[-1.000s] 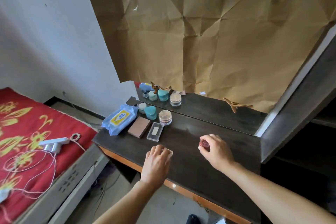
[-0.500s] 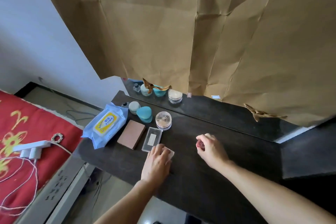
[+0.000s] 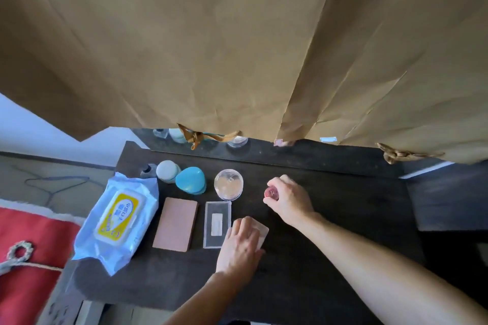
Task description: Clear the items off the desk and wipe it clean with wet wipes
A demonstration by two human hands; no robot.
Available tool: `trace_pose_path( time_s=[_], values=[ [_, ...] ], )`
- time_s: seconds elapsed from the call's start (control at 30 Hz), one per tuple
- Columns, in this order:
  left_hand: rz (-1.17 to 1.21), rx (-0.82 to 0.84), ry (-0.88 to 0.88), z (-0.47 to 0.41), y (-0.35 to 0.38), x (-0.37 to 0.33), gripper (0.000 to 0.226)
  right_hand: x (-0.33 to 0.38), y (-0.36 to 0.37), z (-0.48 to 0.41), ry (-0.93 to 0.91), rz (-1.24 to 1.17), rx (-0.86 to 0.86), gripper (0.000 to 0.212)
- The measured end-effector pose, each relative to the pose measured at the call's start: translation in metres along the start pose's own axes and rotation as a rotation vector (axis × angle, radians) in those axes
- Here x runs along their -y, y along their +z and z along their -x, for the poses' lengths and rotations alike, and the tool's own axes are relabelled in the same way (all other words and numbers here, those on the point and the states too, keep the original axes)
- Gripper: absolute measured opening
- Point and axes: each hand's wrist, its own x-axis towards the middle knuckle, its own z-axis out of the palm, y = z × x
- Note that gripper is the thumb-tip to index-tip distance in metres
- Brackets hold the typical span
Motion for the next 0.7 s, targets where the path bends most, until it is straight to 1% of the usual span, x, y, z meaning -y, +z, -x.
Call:
trace_pose_path(
  time_s=[0.13,0.27,0.33,0.43,0.53,0.63,0.7],
  values=[
    [0.014,-0.028,0.11,-0.002,-0.006,0.018,0.041,0.005,0.012,-0.003,0.069,0.018,-0.019,0.037],
    [-0.012,-0.042,0.159,0.0,-0.023,0.039,0.03,0.013,0.012,-0.001,0.116,0.053,-0.002,0.044],
    [-0.06,-0.055,0.14,0.002,-0.031,0.053,0.024,0.019,0.01,0.005,0.137,0.073,-0.012,0.045],
    [-0.084,-0.08,0.095,0.007,-0.047,0.072,0.02,0.029,0.007,0.013,0.142,0.108,-0.07,0.041],
    [-0.078,-0.186,0.026,0.02,-0.065,0.093,0.014,0.045,0.004,0.025,0.085,0.132,-0.074,0.036],
    [-0.067,-0.275,-0.069,0.039,-0.073,0.116,0.028,0.058,0.011,0.035,0.012,0.105,-0.08,0.034],
    [-0.084,-0.32,-0.125,0.049,-0.078,0.132,0.031,0.068,0.018,0.038,-0.024,0.076,-0.081,0.033]
  ],
)
